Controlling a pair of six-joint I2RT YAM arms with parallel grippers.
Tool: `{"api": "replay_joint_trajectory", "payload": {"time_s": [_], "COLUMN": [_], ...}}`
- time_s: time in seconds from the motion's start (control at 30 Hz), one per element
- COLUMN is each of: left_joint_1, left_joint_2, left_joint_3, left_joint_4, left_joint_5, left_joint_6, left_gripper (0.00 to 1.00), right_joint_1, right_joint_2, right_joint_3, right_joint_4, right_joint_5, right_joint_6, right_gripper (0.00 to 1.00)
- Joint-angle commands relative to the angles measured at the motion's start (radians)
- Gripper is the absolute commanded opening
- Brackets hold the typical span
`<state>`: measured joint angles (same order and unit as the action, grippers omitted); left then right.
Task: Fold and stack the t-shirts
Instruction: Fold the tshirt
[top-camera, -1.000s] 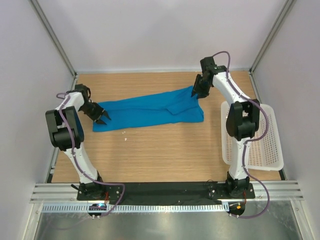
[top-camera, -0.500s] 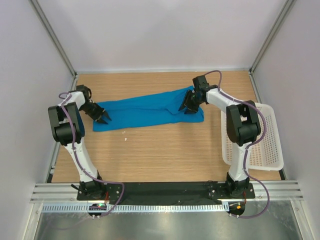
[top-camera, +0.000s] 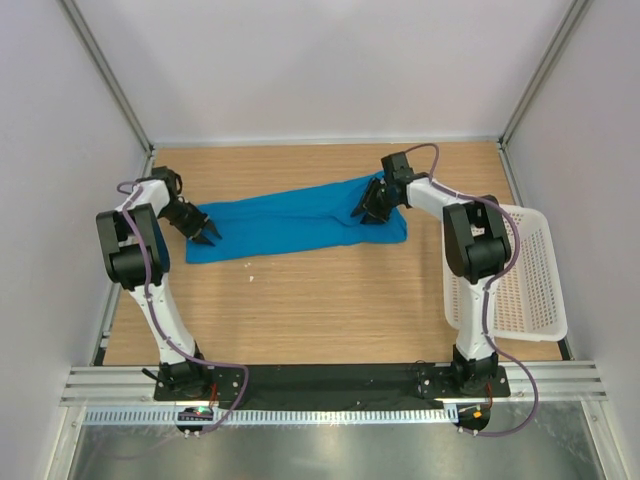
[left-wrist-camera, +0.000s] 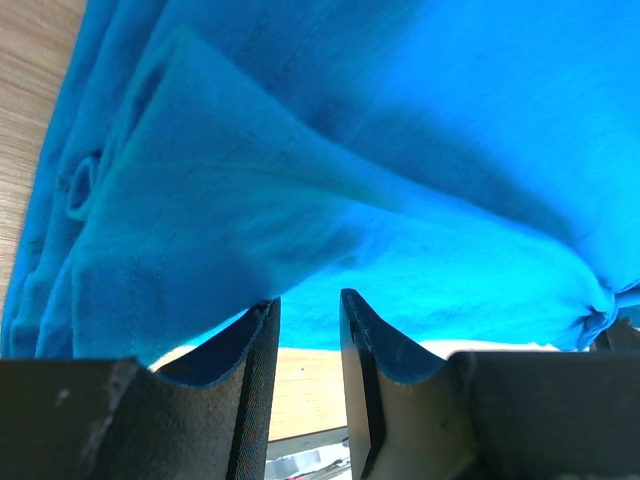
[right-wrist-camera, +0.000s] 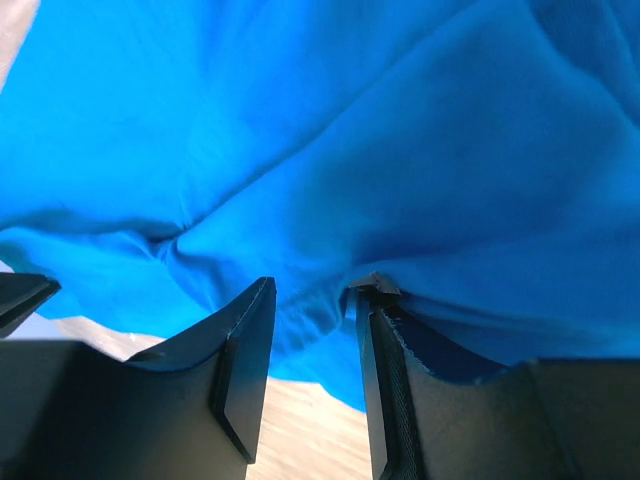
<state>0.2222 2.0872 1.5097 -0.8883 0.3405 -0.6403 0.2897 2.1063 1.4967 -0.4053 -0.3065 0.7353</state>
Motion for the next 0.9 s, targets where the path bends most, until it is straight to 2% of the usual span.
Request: {"api": "replay_joint_trajectory", "payload": {"time_s": [0.0, 0.2, 0.4, 0.47, 0.57, 0.6, 0.8, 0.87], "left_joint_1": [0.003, 0.003, 0.005, 0.003, 0.003, 0.003, 0.000, -0.003], "left_joint_2": [-0.006, -0.024, -0.033, -0.030, -0.032, -0.033, -0.036, -0.036], "left_joint_3": [0.041, 0.030, 0.006, 0.009, 0.010, 0.009, -0.020, -0.023], "left_joint_4": [-0.017, -0.023, -0.009, -0.006, -0.006, -0.005, 0.026, 0.026], "left_joint_5": [0.008, 0.015, 0.015, 0.032, 0.032, 0.034, 0.066, 0.066], "left_joint_6": [0.024, 0.028, 0.027, 0.025, 0.027, 0.028, 0.005, 0.007], "left_gripper": [0.31, 0.31, 0.31, 0.31, 0.31, 0.31, 0.31, 0.31], "right_joint_1": [-0.006, -0.014, -0.023, -0.033, -0.038, -0.038, -0.037, -0.038], "right_joint_2": [0.030, 0.202, 0.198, 0.192, 0.125, 0.091, -0.109, -0.129], "right_joint_3": [0.100, 0.487, 0.542, 0.543, 0.478, 0.376, 0.003, -0.033], "right_joint_4": [0.109, 0.109, 0.114, 0.023, -0.064, -0.053, 0.178, 0.239], "right_joint_5": [0.032, 0.021, 0.026, 0.026, 0.043, 0.049, 0.087, 0.084], "right_joint_6": [0.016, 0.026, 0.033, 0.023, -0.027, -0.016, 0.150, 0.170], "right_gripper": [0.44, 0.45, 0.47, 0.47, 0.46, 0.45, 0.41, 0.41]}}
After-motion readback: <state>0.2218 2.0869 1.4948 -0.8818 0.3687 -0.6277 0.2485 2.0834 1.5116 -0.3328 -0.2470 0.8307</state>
